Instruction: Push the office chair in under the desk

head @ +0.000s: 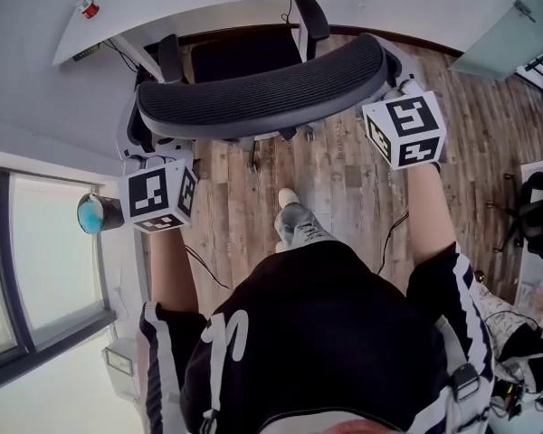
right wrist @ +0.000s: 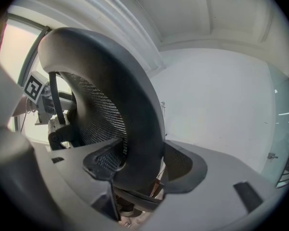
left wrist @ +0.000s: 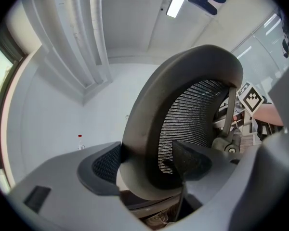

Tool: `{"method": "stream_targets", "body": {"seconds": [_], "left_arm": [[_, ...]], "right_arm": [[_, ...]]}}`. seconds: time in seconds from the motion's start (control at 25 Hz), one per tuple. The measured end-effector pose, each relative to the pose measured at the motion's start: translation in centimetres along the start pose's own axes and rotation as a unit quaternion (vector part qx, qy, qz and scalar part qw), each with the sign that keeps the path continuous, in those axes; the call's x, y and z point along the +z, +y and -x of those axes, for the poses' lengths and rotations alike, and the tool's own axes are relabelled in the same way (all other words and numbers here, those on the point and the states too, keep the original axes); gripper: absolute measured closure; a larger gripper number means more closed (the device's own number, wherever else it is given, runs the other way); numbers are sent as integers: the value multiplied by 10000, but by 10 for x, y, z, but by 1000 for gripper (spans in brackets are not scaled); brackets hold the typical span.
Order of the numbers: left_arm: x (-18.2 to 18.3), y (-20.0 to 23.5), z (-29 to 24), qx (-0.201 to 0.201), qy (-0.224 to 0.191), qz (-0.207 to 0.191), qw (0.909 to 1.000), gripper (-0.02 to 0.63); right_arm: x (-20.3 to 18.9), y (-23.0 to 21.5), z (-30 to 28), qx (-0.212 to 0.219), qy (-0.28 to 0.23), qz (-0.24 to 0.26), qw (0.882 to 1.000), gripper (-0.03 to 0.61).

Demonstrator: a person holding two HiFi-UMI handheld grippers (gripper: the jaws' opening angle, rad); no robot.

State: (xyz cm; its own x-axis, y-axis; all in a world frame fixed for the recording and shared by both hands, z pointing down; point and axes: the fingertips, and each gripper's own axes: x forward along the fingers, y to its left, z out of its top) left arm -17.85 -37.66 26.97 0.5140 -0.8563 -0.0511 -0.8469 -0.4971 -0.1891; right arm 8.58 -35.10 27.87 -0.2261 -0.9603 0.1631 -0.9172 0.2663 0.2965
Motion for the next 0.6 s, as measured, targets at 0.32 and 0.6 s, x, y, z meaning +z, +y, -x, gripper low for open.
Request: {"method": "stream_targets", "body": {"seconds": [0.32,0.6], "left_arm": [[-2,2,-21,67,-5,-17,10000,281],[-4,8,-43,68,57,-9,10000,285]], "right_arm": [[-1,-14,-19,17,6,0,10000,307],[0,-24,-38,-24,11,4,10000,307]]}}
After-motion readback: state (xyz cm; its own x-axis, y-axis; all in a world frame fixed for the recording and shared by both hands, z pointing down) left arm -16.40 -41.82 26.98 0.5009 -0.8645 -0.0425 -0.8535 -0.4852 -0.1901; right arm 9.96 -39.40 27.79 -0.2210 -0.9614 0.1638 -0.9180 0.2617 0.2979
